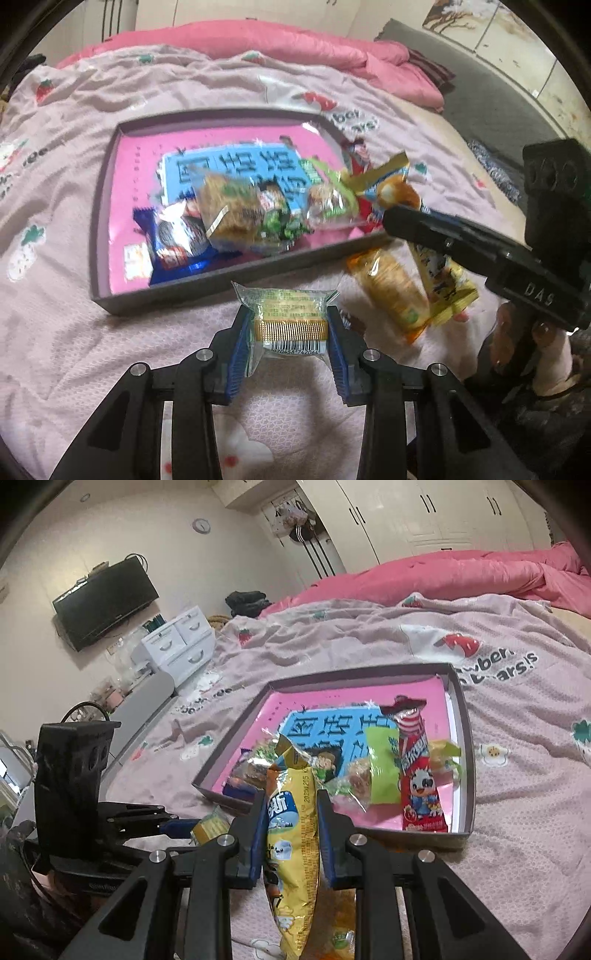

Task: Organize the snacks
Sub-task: 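Grasp the clear-wrapped square cake with the left gripper while the right gripper grasps the yellow chip bag, then lift both held snacks and carry them over the tray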

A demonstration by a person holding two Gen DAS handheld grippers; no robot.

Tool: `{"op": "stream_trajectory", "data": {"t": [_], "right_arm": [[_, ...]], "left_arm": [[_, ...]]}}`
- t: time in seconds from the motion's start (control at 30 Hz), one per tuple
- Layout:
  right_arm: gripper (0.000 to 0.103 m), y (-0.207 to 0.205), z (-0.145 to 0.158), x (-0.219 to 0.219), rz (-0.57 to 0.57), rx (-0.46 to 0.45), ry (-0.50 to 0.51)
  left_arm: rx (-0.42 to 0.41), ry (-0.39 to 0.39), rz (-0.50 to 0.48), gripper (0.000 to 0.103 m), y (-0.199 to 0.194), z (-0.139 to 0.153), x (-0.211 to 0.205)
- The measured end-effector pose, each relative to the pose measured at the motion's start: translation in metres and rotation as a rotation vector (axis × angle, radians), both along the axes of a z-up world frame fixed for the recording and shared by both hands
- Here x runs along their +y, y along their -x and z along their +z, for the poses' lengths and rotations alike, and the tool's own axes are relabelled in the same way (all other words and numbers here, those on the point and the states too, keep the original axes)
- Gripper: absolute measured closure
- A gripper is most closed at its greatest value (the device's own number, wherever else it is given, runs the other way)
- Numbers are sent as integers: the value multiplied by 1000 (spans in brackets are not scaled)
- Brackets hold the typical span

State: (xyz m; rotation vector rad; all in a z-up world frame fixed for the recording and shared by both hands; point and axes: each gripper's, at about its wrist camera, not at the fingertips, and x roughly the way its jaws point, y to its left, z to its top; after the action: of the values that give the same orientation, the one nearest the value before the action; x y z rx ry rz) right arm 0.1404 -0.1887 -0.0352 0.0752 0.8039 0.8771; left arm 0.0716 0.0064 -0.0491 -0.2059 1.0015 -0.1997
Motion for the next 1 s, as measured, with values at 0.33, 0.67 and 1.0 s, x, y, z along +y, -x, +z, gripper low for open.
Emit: {"op": "stream_trajectory", "data": {"t": [0.33, 0.67, 1.0], "right_arm": [[78, -1, 19, -6, -15, -44, -69], [78, -6, 30, -5, -24, -84, -92], [78, -18, 36, -10, -55, -93, -119]], "left_arm": [[-43, 1, 32, 63, -7, 21, 7], [-104, -4, 74, 63, -8, 44, 19], [-138, -9, 117, 63, -18, 55, 33]]}}
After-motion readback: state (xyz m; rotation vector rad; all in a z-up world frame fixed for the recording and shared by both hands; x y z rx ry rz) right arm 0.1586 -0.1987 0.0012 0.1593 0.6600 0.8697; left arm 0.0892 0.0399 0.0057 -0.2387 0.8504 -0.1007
